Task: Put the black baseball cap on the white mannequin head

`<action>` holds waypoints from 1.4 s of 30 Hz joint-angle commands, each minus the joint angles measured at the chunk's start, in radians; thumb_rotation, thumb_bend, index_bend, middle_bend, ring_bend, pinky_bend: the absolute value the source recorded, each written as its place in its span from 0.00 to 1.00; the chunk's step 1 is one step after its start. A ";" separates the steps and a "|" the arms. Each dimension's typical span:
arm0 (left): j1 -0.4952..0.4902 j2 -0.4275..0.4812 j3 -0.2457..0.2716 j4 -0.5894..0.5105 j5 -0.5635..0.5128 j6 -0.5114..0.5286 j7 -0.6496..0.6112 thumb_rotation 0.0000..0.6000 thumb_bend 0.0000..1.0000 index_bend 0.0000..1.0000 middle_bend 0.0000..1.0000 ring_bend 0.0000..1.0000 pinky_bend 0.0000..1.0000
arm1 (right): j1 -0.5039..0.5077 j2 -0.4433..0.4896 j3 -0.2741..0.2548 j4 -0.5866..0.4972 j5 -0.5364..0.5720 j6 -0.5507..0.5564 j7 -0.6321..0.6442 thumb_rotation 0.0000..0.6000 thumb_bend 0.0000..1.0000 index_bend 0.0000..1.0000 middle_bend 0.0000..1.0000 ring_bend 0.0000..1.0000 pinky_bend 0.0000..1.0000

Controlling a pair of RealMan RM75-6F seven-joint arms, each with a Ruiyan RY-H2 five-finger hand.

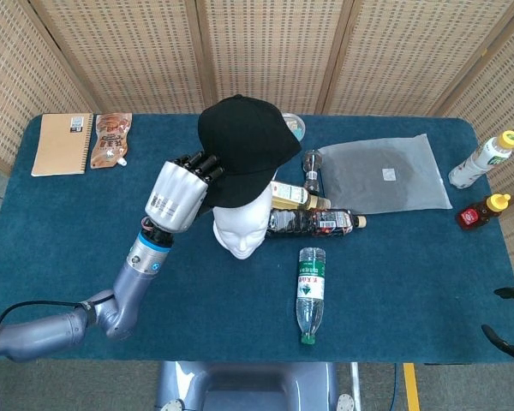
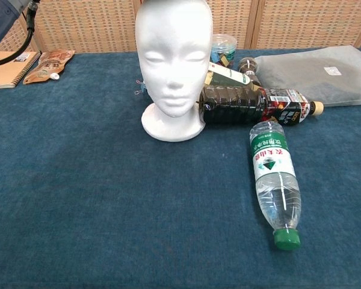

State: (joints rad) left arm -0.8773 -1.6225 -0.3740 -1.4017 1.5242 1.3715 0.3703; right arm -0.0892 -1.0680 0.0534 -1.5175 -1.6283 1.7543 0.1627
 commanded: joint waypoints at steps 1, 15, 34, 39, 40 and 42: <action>-0.001 0.001 0.016 -0.016 0.006 -0.005 0.014 1.00 0.48 0.79 0.53 0.48 0.74 | -0.002 -0.002 0.001 0.006 0.004 0.001 0.006 1.00 0.16 0.37 0.42 0.42 0.44; 0.036 0.044 0.094 -0.096 0.071 0.022 0.041 1.00 0.48 0.79 0.53 0.48 0.74 | -0.001 -0.011 0.001 0.023 0.005 -0.002 0.022 1.00 0.16 0.37 0.42 0.42 0.44; 0.098 0.080 0.177 -0.163 0.115 0.011 0.093 1.00 0.47 0.79 0.53 0.48 0.73 | 0.001 -0.016 -0.002 0.028 0.000 -0.004 0.026 1.00 0.16 0.37 0.42 0.42 0.44; 0.102 0.070 0.182 -0.166 0.114 0.000 0.109 1.00 0.47 0.79 0.53 0.48 0.73 | -0.001 -0.015 -0.001 0.028 0.003 -0.003 0.026 1.00 0.16 0.37 0.42 0.42 0.44; 0.103 0.069 0.183 -0.167 0.114 -0.002 0.111 1.00 0.47 0.79 0.53 0.48 0.73 | -0.001 -0.015 -0.002 0.028 0.003 -0.004 0.026 1.00 0.16 0.37 0.42 0.42 0.44; 0.106 0.067 0.186 -0.167 0.117 -0.002 0.115 1.00 0.47 0.79 0.53 0.48 0.73 | 0.000 -0.016 -0.002 0.029 0.002 -0.004 0.027 1.00 0.16 0.37 0.42 0.42 0.44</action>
State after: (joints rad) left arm -0.7722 -1.5549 -0.1889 -1.5682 1.6397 1.3696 0.4834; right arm -0.0895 -1.0841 0.0518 -1.4883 -1.6261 1.7498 0.1902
